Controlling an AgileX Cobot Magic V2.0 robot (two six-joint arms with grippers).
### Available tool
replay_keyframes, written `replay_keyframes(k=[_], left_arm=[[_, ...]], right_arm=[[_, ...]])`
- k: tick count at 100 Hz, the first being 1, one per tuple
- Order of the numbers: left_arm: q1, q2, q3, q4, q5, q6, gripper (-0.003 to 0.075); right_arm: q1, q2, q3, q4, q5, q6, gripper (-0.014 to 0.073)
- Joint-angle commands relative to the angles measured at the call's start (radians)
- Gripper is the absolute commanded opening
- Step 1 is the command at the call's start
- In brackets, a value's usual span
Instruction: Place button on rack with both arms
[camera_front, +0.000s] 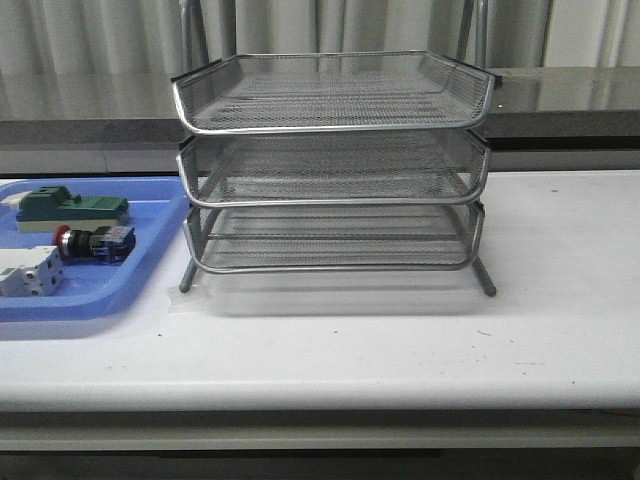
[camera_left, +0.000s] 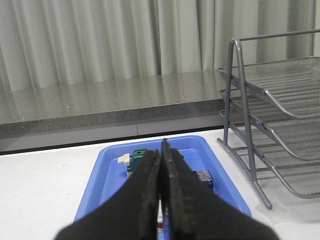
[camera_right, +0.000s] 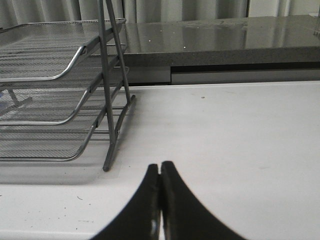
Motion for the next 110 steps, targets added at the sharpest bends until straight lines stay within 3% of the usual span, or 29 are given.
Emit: replay_keyframes(k=[1,73,95,110], left_arm=[[0.004,-0.033,0.047,-0.004,-0.081,-0.012,-0.0020],[0.004,-0.033,0.047,-0.004,-0.081,-0.012,-0.0020],[0.004,-0.033,0.047,-0.004,-0.081,-0.012,-0.0020],[0.004,-0.033,0.047,-0.004,-0.081,-0.012,-0.0020]], right_arm=[[-0.005,-0.021,-0.013,-0.006,-0.086,-0.002,-0.0060],[-0.005,-0.021,-0.013,-0.006,-0.086,-0.002,-0.0060],[-0.005,-0.021,-0.021,0.001,-0.172,-0.002,-0.0060],[-0.005,-0.018,-0.085,0.042,-0.099,-0.002,-0.0060]])
